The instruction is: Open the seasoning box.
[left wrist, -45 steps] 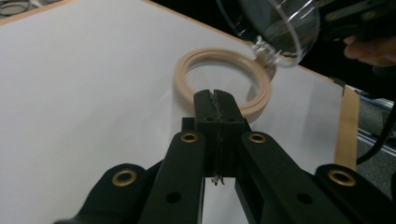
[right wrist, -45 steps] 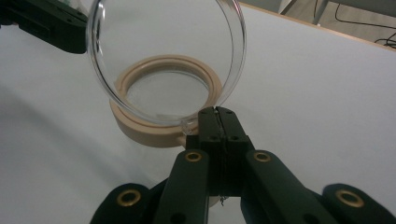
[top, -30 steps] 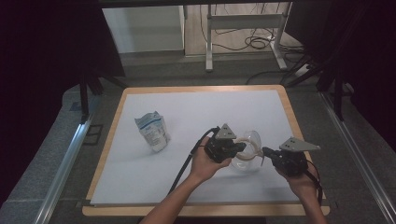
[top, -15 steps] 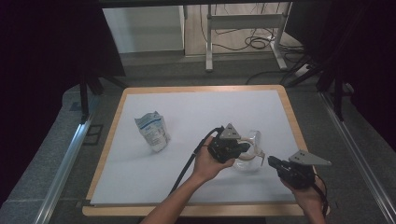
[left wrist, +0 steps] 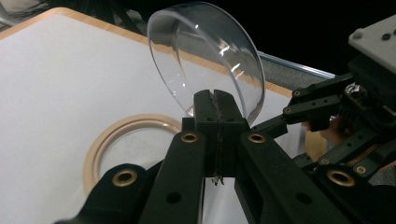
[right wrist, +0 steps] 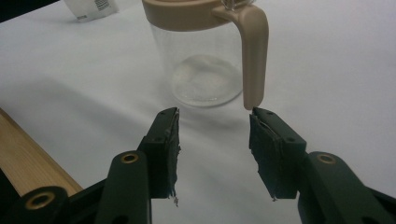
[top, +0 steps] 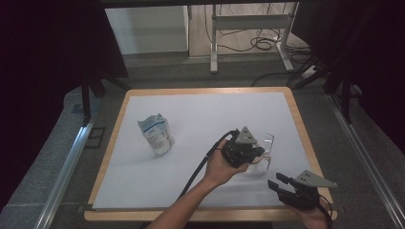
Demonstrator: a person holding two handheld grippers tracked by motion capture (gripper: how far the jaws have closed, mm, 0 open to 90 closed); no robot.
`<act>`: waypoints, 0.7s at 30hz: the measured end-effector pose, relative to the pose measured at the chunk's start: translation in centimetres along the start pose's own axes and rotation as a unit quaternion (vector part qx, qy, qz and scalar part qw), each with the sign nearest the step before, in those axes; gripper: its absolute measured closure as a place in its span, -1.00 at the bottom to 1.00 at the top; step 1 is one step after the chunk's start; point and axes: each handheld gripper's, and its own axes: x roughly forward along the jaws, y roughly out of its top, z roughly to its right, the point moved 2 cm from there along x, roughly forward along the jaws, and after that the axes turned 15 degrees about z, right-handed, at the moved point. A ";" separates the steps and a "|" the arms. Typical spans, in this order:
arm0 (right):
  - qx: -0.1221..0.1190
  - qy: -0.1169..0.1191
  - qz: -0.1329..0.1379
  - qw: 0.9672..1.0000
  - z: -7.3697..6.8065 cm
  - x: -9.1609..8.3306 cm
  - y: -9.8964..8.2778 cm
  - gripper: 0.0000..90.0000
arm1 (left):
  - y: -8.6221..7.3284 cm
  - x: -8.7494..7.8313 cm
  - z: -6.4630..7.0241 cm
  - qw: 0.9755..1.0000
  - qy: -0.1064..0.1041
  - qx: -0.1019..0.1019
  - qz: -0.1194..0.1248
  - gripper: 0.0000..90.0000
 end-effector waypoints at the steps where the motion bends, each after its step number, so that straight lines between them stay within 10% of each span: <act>1: 0.004 -0.002 -0.001 1.000 0.1 0.0 -0.1 0.16 | 0.0 0.3 0.3 1.000 -0.002 0.003 -0.003 1.00; 12: 0.003 0.000 0.008 1.000 -0.2 -0.2 -0.1 0.11 | -0.5 -0.6 0.1 1.000 0.003 0.006 0.003 0.99; 21: -0.008 0.033 0.021 0.999 -3.0 0.0 0.4 0.02 | -2.5 -6.8 -2.8 0.998 0.056 -0.023 0.026 -0.01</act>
